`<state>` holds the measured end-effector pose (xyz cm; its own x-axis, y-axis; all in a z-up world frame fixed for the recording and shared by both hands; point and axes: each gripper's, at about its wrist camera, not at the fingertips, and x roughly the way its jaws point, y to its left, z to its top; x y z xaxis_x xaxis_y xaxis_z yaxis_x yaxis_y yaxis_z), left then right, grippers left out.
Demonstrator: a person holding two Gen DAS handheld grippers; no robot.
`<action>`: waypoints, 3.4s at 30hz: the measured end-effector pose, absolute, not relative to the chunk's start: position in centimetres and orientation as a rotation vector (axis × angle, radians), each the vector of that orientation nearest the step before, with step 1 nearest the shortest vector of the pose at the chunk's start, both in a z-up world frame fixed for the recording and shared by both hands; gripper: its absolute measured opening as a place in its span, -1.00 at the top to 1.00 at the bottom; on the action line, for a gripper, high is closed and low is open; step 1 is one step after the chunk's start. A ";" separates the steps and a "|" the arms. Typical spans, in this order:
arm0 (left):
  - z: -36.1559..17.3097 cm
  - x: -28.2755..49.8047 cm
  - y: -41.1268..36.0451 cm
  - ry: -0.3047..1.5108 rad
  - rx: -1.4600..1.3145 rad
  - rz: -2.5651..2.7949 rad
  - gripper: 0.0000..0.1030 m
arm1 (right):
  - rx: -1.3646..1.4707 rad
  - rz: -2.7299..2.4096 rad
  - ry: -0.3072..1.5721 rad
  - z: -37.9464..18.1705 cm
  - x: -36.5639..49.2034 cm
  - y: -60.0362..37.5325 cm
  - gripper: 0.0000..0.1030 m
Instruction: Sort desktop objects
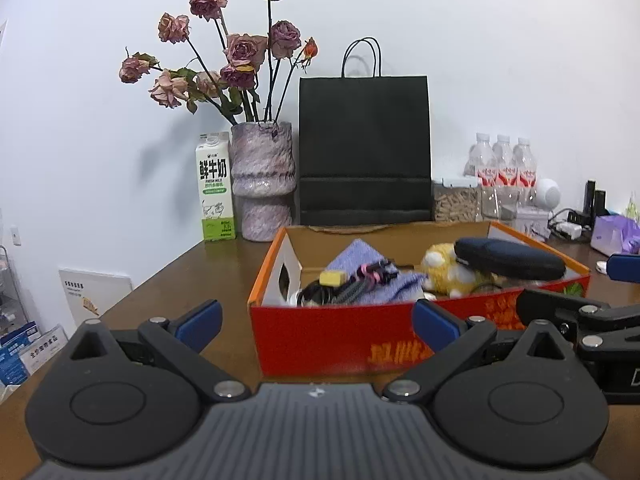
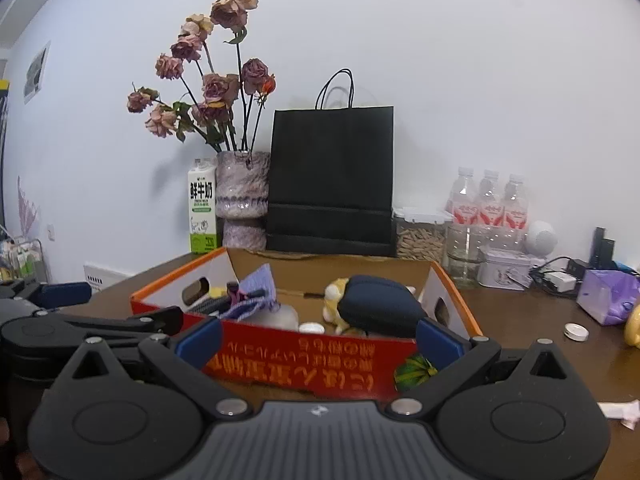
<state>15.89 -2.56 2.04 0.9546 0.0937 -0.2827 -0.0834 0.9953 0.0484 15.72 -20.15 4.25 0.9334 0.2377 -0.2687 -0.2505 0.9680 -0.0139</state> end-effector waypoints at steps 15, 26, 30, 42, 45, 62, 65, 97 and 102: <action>1.9 10.1 -3.2 0.465 0.009 0.131 -1.00 | -0.014 0.267 0.443 4.1 10.3 -21.0 -1.00; 2.8 8.3 -4.1 0.461 0.045 0.148 -1.00 | -0.006 0.260 0.453 4.7 8.3 -21.7 -1.00; 3.0 8.1 -4.3 0.467 0.059 0.155 -1.00 | -0.009 0.255 0.458 4.8 8.0 -21.8 -1.00; 3.2 7.7 -4.4 0.465 0.060 0.156 -1.00 | -0.011 0.254 0.456 5.0 7.7 -21.9 -1.00; 3.2 7.7 -4.4 0.465 0.061 0.157 -1.00 | -0.011 0.254 0.455 5.0 7.6 -21.9 -1.00; 3.1 7.6 -4.4 0.468 0.062 0.160 -1.00 | -0.013 0.253 0.456 5.1 7.4 -21.9 -1.00; 3.1 7.6 -4.5 0.468 0.062 0.159 -1.00 | -0.011 0.254 0.457 5.1 7.3 -22.0 -1.00; 3.0 7.6 -4.5 0.474 0.059 0.157 -1.00 | -0.013 0.251 0.460 5.1 7.1 -22.0 -1.00; 2.9 7.6 -4.5 0.476 0.059 0.155 -1.00 | -0.013 0.250 0.461 5.0 7.2 -22.0 -1.00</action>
<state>7.56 -4.50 2.93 0.8772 0.1626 -0.4518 -0.1353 0.9865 0.0923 7.15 -21.95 5.03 0.8656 0.2358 -0.4418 -0.2418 0.9693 0.0437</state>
